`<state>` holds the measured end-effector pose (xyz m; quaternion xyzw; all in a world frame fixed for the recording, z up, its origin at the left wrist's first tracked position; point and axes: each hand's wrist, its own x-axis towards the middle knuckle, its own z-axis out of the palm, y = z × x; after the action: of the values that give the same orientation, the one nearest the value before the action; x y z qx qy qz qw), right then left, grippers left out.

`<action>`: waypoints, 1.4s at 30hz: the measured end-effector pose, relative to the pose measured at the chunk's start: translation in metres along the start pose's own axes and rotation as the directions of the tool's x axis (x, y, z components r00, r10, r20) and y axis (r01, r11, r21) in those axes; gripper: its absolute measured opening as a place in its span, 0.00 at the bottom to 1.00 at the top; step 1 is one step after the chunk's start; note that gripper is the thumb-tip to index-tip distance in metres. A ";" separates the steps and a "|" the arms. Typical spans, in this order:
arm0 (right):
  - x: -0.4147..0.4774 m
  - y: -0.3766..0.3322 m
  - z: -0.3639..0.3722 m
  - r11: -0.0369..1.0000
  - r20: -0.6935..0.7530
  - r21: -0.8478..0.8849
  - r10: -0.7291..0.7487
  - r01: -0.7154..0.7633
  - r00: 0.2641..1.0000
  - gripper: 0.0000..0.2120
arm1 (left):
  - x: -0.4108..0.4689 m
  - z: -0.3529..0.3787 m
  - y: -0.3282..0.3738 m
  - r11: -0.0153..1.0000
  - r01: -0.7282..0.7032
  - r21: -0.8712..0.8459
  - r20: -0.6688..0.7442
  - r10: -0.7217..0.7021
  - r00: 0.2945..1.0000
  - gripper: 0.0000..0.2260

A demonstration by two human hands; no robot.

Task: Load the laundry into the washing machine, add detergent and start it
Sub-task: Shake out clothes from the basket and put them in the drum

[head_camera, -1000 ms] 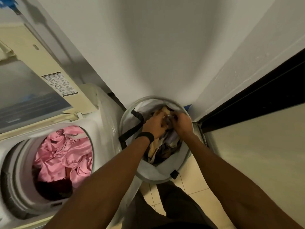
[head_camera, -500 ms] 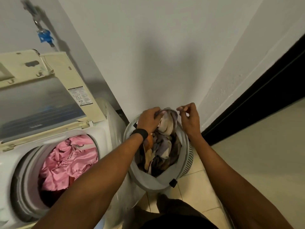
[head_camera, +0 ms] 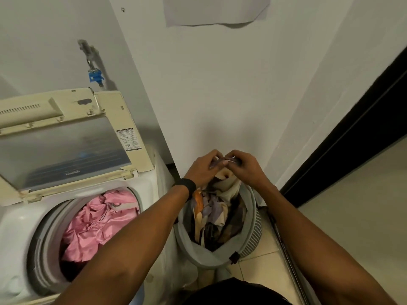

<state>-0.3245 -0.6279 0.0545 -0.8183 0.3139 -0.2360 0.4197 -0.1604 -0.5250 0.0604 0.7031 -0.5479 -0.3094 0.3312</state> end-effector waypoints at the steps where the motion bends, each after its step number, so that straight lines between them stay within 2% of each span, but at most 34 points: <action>1: -0.001 -0.002 -0.002 0.999 -0.056 0.045 0.027 -0.025 0.998 0.02 | -0.004 -0.001 -0.005 0.999 0.015 0.034 0.024 -0.016 1.000 0.10; 3: -0.004 -0.001 -0.009 0.990 -0.164 0.115 0.101 -0.082 0.981 0.03 | -0.011 -0.003 -0.021 0.994 0.049 0.098 0.018 -0.051 0.999 0.10; 5: -0.007 -0.001 -0.014 0.988 -0.171 0.101 0.132 -0.116 0.976 0.07 | -0.016 -0.008 -0.032 0.990 0.080 0.113 -0.068 -0.072 0.995 0.11; 7: -0.010 -0.005 -0.014 0.996 -0.075 0.045 0.082 -0.079 0.994 0.09 | -0.016 -0.013 -0.024 0.990 0.036 0.138 -0.068 -0.027 0.997 0.08; 10: -0.005 -0.022 -0.002 0.999 0.153 -0.018 -0.032 0.035 0.988 0.20 | -0.007 -0.013 0.000 0.978 -0.073 0.197 0.041 0.066 0.997 0.05; 12: -0.002 -0.031 0.003 0.998 0.201 -0.050 -0.013 0.024 0.980 0.19 | -0.005 -0.014 0.007 0.968 -0.094 0.233 0.009 0.095 0.995 0.08; 14: 0.000 -0.029 0.000 0.993 0.152 -0.113 0.000 0.017 0.988 0.12 | -0.009 -0.019 0.000 0.970 -0.082 0.231 -0.051 0.096 0.994 0.06; 16: -0.001 -0.021 -0.011 0.993 0.033 -0.118 0.004 0.000 0.999 0.07 | -0.018 -0.026 -0.021 0.956 -0.053 0.288 -0.062 0.074 0.995 0.10; 19: -0.008 -0.015 -0.026 0.995 -0.166 -0.007 0.093 -0.096 0.982 0.07 | -0.039 -0.030 -0.051 0.946 0.080 0.315 -0.095 -0.053 0.994 0.14; 21: -0.016 -0.012 -0.023 0.991 -0.188 -0.022 0.124 -0.130 0.974 0.05 | -0.044 -0.029 -0.056 0.963 0.112 0.244 -0.178 -0.069 0.982 0.16; 22: -0.020 -0.011 -0.019 0.991 -0.167 -0.067 0.102 -0.115 0.981 0.06 | -0.044 -0.030 -0.051 0.970 0.098 0.221 -0.204 -0.052 0.977 0.16; 23: -0.023 -0.011 -0.013 0.989 -0.121 -0.117 0.078 -0.092 0.990 0.12 | -0.042 -0.031 -0.043 0.974 0.073 0.216 -0.209 -0.027 0.978 0.14; 26: -0.024 -0.020 0.011 0.983 0.104 -0.182 0.020 -0.001 0.994 0.36 | -0.034 -0.033 -0.019 0.958 -0.047 0.283 -0.111 0.081 0.991 0.05; 27: -0.025 -0.027 0.018 0.988 0.182 -0.154 0.019 0.009 0.983 0.39 | -0.032 -0.031 -0.012 0.950 -0.077 0.304 -0.086 0.108 0.990 0.03; 28: -0.025 -0.034 0.024 0.994 0.232 -0.105 0.019 0.005 0.972 0.36 | -0.031 -0.028 -0.006 0.947 -0.093 0.307 -0.081 0.123 0.989 0.03; 29: -0.025 -0.037 0.029 0.997 0.237 -0.074 0.018 0.000 0.971 0.28 | -0.032 -0.026 -0.002 0.952 -0.091 0.291 -0.100 0.125 0.987 0.04; 31: -0.026 -0.039 0.030 0.996 0.092 -0.085 0.010 -0.002 0.996 0.09 | -0.034 -0.027 -0.004 0.974 -0.051 0.219 -0.160 0.088 0.983 0.09; 32: -0.027 -0.036 0.027 0.996 0.005 -0.081 0.023 -0.023 1.000 0.05 | -0.036 -0.029 -0.012 0.986 -0.021 0.163 -0.177 0.050 0.983 0.10; 35: -0.027 -0.029 0.010 0.996 -0.141 0.018 0.090 -0.088 0.986 0.09 | -0.045 -0.041 -0.037 1.000 0.009 -0.013 -0.232 -0.011 0.973 0.05; 37: -0.027 -0.032 0.005 0.994 -0.125 0.057 0.101 -0.094 0.987 0.11 | -0.048 -0.044 -0.040 0.980 0.032 -0.197 -0.303 -0.092 0.949 0.07; 39: -0.027 -0.039 0.010 0.990 -0.098 0.102 0.107 -0.097 0.989 0.11 | -0.045 -0.044 -0.027 0.934 0.025 -0.356 -0.352 -0.158 0.923 0.14; 41: -0.025 -0.047 0.020 0.990 -0.078 0.118 0.082 -0.072 0.994 0.09 | -0.039 -0.042 -0.012 0.905 -0.002 -0.426 -0.366 -0.170 0.915 0.19; 42: -0.024 -0.050 0.025 0.992 -0.065 0.119 0.055 -0.047 0.996 0.10 | -0.037 -0.040 -0.005 0.908 -0.018 -0.419 -0.357 -0.147 0.922 0.18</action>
<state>-0.3091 -0.5744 0.0802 -0.7755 0.3346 -0.2708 0.4619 -0.1333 -0.4835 0.0831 0.6814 -0.3709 -0.2871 0.5619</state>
